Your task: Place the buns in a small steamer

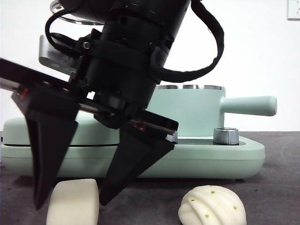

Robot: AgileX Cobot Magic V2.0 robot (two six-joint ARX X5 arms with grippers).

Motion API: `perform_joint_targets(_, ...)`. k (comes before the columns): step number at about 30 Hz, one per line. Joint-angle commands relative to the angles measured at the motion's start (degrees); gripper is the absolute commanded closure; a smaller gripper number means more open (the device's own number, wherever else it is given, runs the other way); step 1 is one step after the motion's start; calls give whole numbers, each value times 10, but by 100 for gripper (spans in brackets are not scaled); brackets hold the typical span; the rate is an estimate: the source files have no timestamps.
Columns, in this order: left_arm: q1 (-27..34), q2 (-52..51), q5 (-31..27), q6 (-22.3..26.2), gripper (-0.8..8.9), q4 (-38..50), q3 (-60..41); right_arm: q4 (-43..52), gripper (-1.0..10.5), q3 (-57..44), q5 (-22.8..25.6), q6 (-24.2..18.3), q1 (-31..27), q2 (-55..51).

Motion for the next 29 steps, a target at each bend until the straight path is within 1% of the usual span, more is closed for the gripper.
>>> perform_joint_targets(1, 0, -4, 5, 9, 798, 14, 23, 4, 729, 12, -1, -9, 9, 15)
perform_joint_targets(2, 0, -4, 5, 9, 798, 14, 23, 4, 763, 12, -1, -8, 9, 15)
perform_joint_targets(4, 0, -4, 5, 8, 798, 13, 23, 5, 793, 12, 0, -8, 9, 15)
perform_joint_targets(9, 0, -4, 5, 8, 798, 13, 23, 3, 798, 15, -1, -8, 8, 14)
perform_joint_targets(13, 1, -4, 5, 8, 798, 13, 23, -38, 798, 47, -1, -10, 0, 10)
perform_joint_targets(16, 1, -4, 5, 8, 798, 13, 23, -97, 798, 96, -1, -28, -8, 10)
perform_joint_targets(22, 1, -4, 5, 9, 798, 14, 23, -232, 798, 216, -1, -87, -44, 10)
perform_joint_targets(26, 1, -4, 5, 10, 798, 14, 23, -322, 797, 298, 6, -136, -89, 11)
perform_joint_targets(29, 2, -4, 5, 10, 798, 14, 23, -352, 797, 349, 29, -163, -126, 11)
